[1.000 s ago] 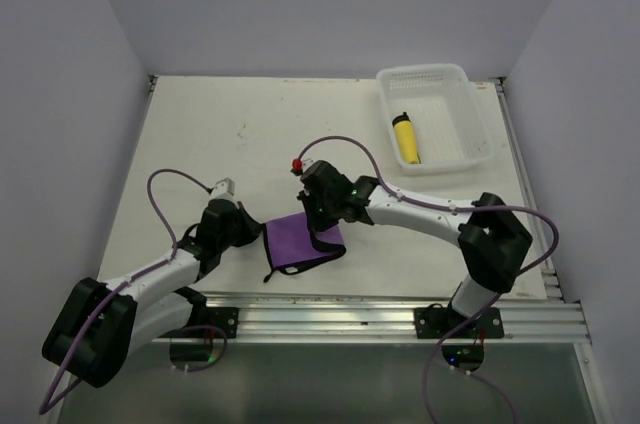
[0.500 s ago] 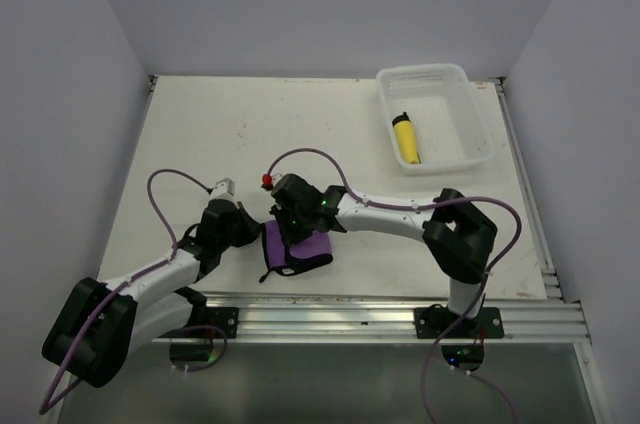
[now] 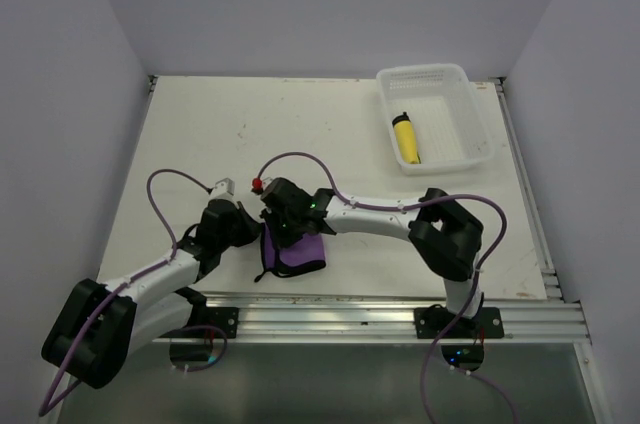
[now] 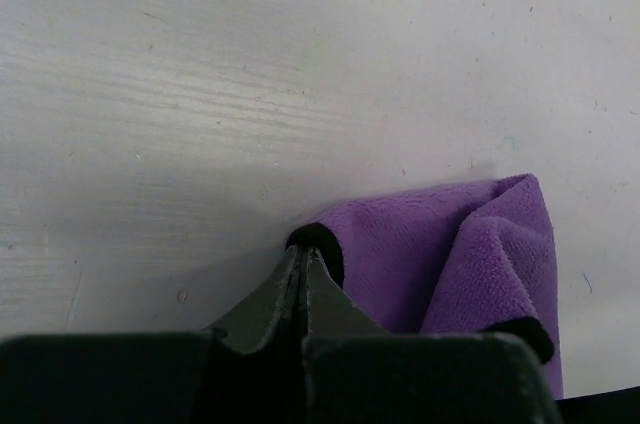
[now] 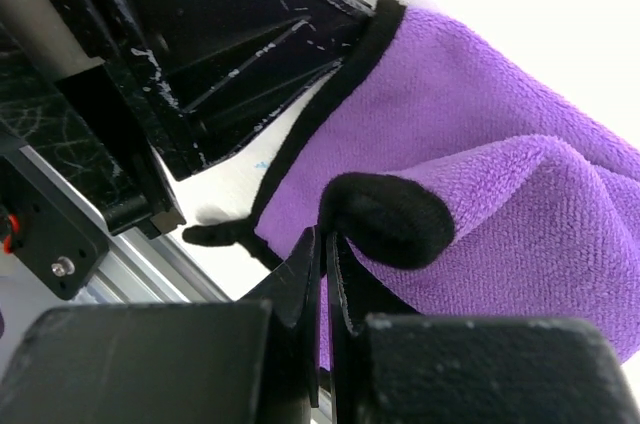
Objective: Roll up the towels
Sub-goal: Fold the towel
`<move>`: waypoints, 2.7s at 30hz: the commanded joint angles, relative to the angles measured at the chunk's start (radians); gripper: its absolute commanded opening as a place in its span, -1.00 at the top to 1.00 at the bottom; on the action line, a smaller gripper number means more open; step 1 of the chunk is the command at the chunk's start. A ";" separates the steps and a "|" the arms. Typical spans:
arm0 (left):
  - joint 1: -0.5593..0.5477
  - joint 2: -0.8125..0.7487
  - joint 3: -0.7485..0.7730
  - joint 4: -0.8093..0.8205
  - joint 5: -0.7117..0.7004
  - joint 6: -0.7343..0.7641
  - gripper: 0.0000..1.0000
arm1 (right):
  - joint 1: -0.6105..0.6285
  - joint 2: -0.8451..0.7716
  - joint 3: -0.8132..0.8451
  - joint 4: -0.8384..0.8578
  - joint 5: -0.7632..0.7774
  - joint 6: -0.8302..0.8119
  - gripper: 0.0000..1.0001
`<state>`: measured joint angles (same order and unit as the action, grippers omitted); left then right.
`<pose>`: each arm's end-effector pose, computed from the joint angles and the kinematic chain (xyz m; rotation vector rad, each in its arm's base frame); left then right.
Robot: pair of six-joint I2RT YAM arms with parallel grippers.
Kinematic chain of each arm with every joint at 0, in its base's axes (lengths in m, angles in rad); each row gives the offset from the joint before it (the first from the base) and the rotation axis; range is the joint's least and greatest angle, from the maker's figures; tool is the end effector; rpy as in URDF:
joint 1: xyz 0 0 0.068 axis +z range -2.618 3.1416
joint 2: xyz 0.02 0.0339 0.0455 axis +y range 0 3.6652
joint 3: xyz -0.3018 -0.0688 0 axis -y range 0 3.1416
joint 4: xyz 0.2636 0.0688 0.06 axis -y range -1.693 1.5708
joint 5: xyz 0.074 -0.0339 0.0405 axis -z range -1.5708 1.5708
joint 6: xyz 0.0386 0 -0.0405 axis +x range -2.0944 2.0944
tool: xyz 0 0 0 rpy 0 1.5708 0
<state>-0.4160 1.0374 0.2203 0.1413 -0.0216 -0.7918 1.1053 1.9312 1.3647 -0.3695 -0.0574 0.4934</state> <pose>0.1636 -0.0714 0.1518 -0.4456 2.2789 -0.6122 0.1990 0.4011 0.2145 -0.8244 2.5266 0.6791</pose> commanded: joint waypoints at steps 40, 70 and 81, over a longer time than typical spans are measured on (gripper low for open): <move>-0.007 -0.034 0.014 -0.002 -0.018 0.026 1.00 | -0.032 -0.044 0.019 0.020 0.088 0.065 0.22; -0.007 -0.036 0.017 -0.011 -0.028 0.039 1.00 | -0.058 0.094 0.137 0.006 0.111 0.083 0.93; -0.007 -0.040 0.017 -0.017 -0.024 0.042 1.00 | -0.076 0.143 0.148 0.029 0.080 0.102 0.95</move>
<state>-0.4194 1.0096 0.2203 0.1253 -0.0307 -0.7731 1.0370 2.0575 1.4841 -0.3519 0.0334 0.5766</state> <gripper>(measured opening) 0.005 0.019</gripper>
